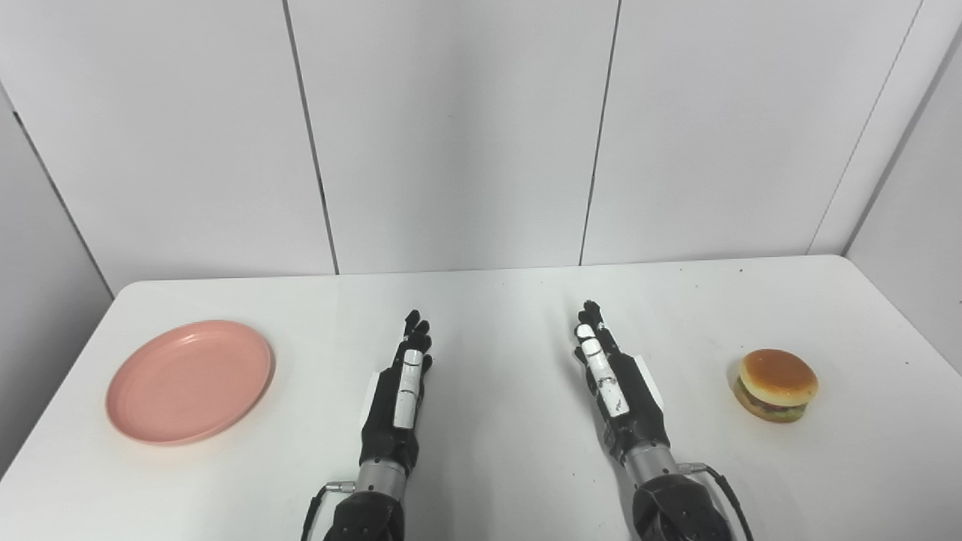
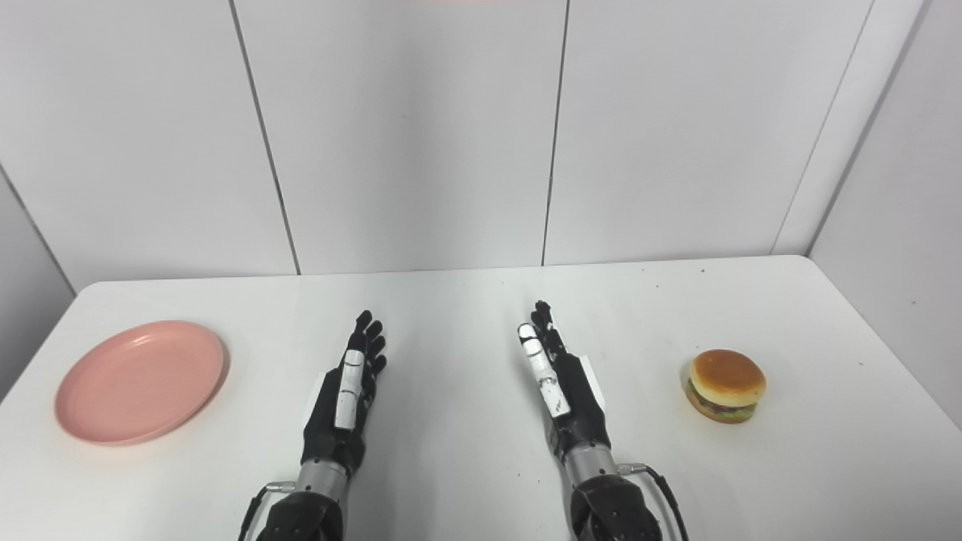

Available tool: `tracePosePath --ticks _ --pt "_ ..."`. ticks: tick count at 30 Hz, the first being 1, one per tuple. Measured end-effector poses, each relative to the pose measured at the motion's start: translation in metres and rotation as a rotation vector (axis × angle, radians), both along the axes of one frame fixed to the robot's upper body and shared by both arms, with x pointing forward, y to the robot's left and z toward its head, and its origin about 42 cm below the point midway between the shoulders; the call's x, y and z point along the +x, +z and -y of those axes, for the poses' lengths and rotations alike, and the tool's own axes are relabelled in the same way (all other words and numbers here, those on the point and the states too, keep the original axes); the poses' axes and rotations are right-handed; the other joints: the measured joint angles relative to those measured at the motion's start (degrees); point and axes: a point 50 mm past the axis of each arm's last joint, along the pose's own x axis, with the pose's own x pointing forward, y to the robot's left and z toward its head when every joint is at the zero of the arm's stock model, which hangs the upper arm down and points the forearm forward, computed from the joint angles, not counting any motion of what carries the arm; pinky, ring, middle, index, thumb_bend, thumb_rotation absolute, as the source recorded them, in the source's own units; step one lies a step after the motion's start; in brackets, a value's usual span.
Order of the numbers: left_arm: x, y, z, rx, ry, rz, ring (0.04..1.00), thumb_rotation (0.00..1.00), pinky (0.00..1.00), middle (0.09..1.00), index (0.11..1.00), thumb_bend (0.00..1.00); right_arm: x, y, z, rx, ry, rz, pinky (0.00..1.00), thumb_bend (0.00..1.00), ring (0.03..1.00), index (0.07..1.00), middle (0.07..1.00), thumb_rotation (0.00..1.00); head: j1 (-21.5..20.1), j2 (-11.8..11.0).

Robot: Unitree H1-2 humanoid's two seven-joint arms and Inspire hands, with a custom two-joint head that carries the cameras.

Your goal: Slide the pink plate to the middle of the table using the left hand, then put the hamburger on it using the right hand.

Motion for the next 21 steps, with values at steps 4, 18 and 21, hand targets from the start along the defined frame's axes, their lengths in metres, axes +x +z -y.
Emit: tracePosePath --ticks 4,18,21 --pt "0.0 0.0 0.001 0.0 -0.001 0.0 1.0 1.0 1.0 0.999 1.0 0.73 0.0 0.0 0.001 0.007 -0.001 0.0 1.0 0.52 1.0 1.0 1.0 0.85 3.3 -0.2" --pt "0.0 0.0 0.008 0.016 0.006 0.002 1.0 1.0 1.0 1.0 1.0 0.7 0.001 0.001 0.015 0.006 -0.021 0.003 1.0 0.64 1.0 1.0 0.997 0.85 5.0 0.2" --pt "0.0 0.0 0.009 0.014 0.007 0.002 1.0 1.0 1.0 1.0 1.0 0.7 0.001 0.001 0.015 0.008 -0.022 0.003 1.0 0.63 1.0 1.0 0.997 0.85 5.2 0.3"
